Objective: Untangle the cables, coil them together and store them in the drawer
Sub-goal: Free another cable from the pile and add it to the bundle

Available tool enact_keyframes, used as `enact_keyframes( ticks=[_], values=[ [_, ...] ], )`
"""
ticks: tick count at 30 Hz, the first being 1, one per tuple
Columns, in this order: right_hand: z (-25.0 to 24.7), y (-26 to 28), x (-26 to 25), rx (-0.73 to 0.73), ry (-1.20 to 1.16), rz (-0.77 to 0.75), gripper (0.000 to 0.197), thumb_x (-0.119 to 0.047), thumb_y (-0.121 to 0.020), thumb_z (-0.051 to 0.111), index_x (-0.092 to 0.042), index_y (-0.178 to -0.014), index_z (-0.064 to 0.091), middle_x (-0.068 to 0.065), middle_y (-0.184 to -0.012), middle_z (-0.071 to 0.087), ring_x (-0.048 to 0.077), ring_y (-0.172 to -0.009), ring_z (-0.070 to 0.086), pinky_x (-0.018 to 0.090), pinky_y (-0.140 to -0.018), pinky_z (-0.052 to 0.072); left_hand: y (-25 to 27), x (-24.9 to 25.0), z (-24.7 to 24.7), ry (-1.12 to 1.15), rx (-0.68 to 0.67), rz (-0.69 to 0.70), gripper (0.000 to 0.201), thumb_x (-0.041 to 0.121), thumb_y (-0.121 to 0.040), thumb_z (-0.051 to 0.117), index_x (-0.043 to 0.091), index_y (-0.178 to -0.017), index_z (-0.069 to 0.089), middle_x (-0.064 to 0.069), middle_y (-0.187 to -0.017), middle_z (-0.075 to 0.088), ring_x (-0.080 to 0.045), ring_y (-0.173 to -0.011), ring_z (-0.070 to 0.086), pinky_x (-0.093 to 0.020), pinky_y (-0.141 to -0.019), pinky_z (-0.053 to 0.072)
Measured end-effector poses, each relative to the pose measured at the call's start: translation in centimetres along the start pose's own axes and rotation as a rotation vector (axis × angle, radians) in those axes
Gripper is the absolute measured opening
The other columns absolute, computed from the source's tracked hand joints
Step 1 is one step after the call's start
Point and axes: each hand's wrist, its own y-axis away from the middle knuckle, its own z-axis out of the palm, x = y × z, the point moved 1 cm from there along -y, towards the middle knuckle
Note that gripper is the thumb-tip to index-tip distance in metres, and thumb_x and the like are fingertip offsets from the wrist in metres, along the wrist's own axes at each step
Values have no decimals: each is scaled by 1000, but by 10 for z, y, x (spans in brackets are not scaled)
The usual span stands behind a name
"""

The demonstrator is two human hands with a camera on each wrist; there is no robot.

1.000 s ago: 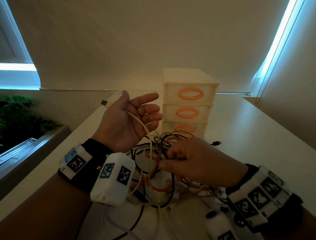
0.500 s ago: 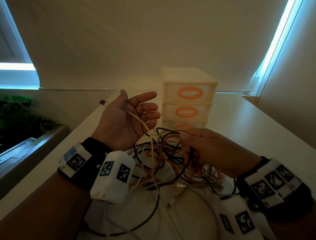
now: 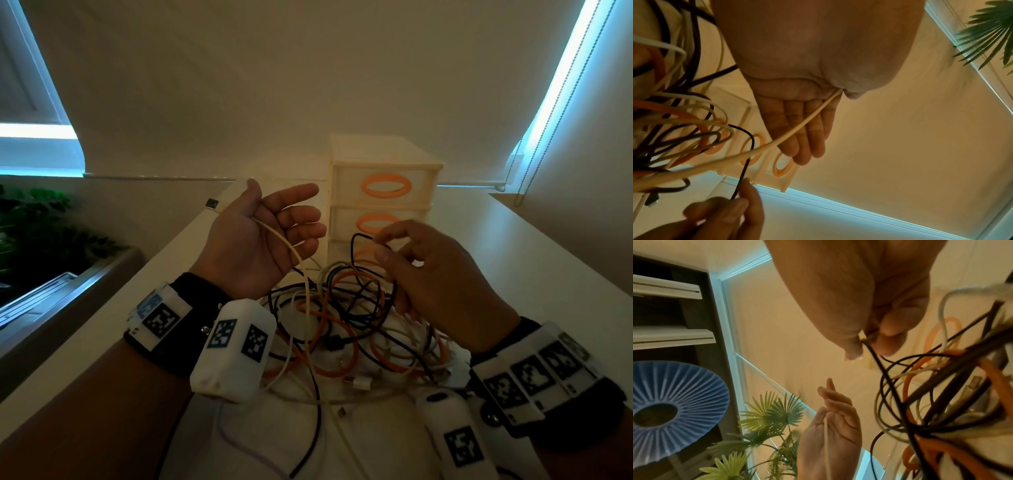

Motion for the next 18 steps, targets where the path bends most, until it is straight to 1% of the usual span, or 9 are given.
enact_keyframes(
  ticks=[2, 3, 6, 8, 10, 11, 13, 16, 18],
  values=[
    [-1, -1, 5, -7, 188, -96, 6, -39, -91, 62, -38, -95, 68, -8, -89, 61, 6, -64, 61, 18, -59, 46, 0, 0, 0, 1, 6, 2, 75, 59, -104, 15, 5, -125, 64, -8, -82, 72, -23, -74, 70, -30, -63, 57],
    [-2, -1, 4, 10, 258, -175, 8, -40, -89, 64, -38, -94, 69, -8, -93, 56, 5, -69, 57, 17, -63, 45, 0, 0, 0, 2, 6, 2, 76, 59, -105, 15, 5, -125, 64, -8, -82, 72, -23, -73, 70, -30, -63, 56],
    [-15, 5, -10, 25, 281, -508, 16, -32, -85, 72, -25, -100, 74, -4, -97, 50, 2, -77, 50, 14, -68, 42, 1, 1, 1, 7, -2, 2, 76, 58, -105, 15, 4, -126, 63, -9, -82, 72, -24, -74, 70, -30, -63, 56],
    [-20, 10, -27, -92, 307, -679, 15, -31, -83, 77, -21, -94, 75, -4, -95, 53, 6, -87, 53, 19, -74, 44, 1, 1, 0, 11, -2, 5, 76, 58, -105, 15, 4, -126, 64, -9, -82, 71, -24, -73, 70, -30, -63, 56],
    [-16, 14, -35, -323, 442, -786, 15, -31, -77, 83, -23, -86, 75, -9, -85, 55, 12, -80, 53, 31, -71, 49, 0, 2, 0, 14, 1, 9, 76, 59, -105, 16, 4, -125, 64, -9, -81, 71, -24, -73, 70, -30, -62, 56],
    [-12, 13, -33, -439, 552, -803, 15, -30, -75, 84, -24, -84, 74, -9, -80, 56, 13, -76, 54, 35, -69, 51, 0, 2, 0, 14, 0, 10, 76, 59, -105, 16, 4, -125, 64, -9, -82, 71, -24, -73, 70, -30, -62, 56],
    [-4, 9, -25, -542, 660, -698, 13, -35, -77, 79, -29, -87, 74, -10, -82, 61, 14, -79, 58, 39, -71, 54, 0, 2, -1, 14, -5, 7, 75, 58, -105, 16, 5, -125, 65, -9, -82, 71, -24, -73, 70, -31, -62, 56],
    [2, 3, -8, -616, 784, -566, 10, -30, -82, 70, -30, -92, 71, -15, -70, 44, 11, -74, 48, 34, -72, 48, 0, 2, 0, 21, -15, 7, 75, 58, -105, 16, 4, -124, 65, -9, -82, 71, -24, -73, 70, -31, -62, 56],
    [6, 2, -6, -644, 863, -555, 13, -30, -88, 64, -30, -98, 72, -13, -74, 47, 8, -77, 46, 31, -73, 47, 0, 2, 0, 19, -19, 8, 75, 58, -105, 15, 4, -124, 65, -9, -81, 71, -24, -73, 70, -31, -62, 56]
  ],
)
